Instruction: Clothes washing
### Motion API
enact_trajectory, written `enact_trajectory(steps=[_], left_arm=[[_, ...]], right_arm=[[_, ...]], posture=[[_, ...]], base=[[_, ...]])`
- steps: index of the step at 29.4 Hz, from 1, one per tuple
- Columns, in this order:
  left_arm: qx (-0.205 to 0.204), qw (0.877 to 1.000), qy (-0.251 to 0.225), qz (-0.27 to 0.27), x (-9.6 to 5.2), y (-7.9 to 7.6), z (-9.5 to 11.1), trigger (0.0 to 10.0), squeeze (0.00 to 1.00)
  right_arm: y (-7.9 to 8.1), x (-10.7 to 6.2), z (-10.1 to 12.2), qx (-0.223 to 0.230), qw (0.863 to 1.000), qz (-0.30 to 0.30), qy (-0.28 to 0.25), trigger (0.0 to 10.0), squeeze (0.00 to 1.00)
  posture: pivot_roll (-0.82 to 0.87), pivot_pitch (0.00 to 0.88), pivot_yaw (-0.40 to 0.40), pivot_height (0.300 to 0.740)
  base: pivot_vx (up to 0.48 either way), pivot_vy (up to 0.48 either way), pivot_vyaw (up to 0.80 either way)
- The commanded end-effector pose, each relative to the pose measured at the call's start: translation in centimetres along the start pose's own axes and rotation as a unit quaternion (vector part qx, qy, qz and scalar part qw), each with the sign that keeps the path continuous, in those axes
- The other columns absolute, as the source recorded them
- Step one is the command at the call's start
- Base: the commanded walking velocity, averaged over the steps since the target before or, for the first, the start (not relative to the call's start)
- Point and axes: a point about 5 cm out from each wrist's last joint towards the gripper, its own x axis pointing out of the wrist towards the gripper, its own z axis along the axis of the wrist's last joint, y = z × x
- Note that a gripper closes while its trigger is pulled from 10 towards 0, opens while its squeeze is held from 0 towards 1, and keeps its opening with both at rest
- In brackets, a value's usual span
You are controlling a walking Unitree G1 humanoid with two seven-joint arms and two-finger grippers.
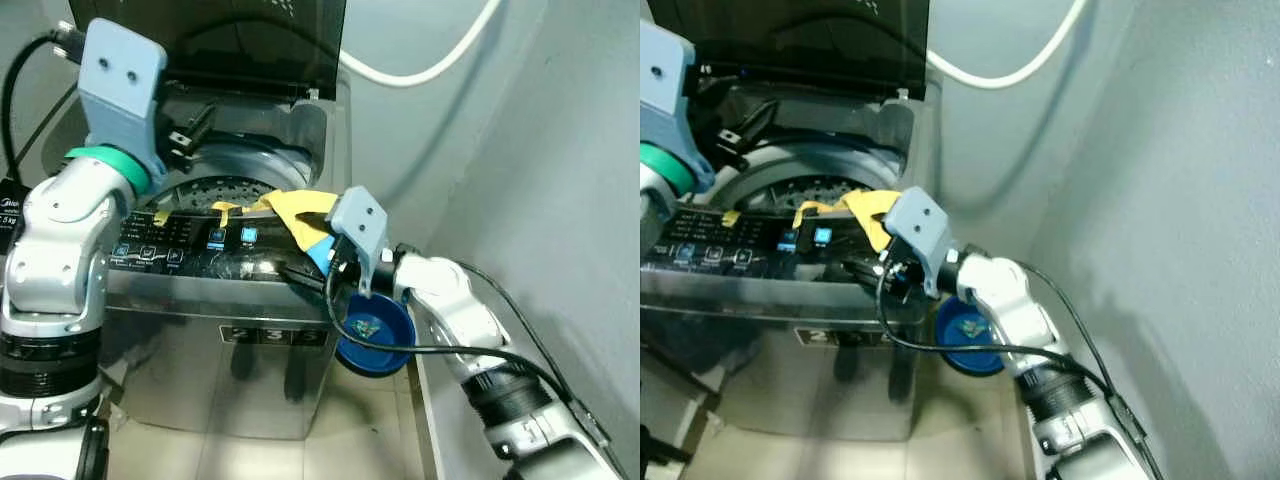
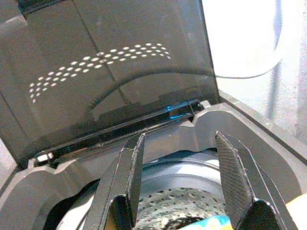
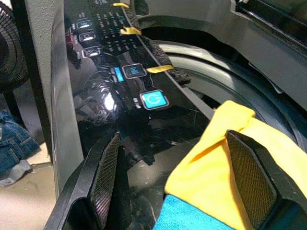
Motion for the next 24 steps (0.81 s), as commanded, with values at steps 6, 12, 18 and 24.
enact_trajectory(steps=[6, 12, 18, 24], left_arm=[[-0.051, 0.993, 0.011, -0.108, -1.3, -2.1, 0.3, 10.0, 0.00], [-0.074, 0.988, 0.024, -0.136, -2.5, -2.6, -0.1, 10.0, 0.00], [-0.080, 0.987, 0.032, -0.135, -2.7, -3.0, -0.5, 10.0, 0.00], [-0.087, 0.986, 0.037, -0.140, -2.9, -3.2, -0.3, 10.0, 0.00]], right_arm=[[-0.5, 0.7, -0.8, 0.007, 1.000, -0.023, 0.019, 9.0, 0.00], [-1.2, 0.4, -0.6, 0.062, 0.998, -0.032, -0.007, 3.5, 0.00], [-2.1, 0.2, -0.8, 0.089, 0.995, -0.039, -0.012, 0.0, 0.00], [-3.1, 0.1, -1.0, 0.010, 0.998, -0.057, 0.030, 0.0, 0.00]], posture=[[0.13, 0.119, -0.052, 0.740], [0.12, 0.119, -0.053, 0.740], [0.12, 0.119, -0.059, 0.740], [0.12, 0.118, -0.062, 0.740]], base=[[0.000, 0.000, 0.00], [0.000, 0.000, 0.00], [0.000, 0.000, 0.00], [0.000, 0.000, 0.00]])
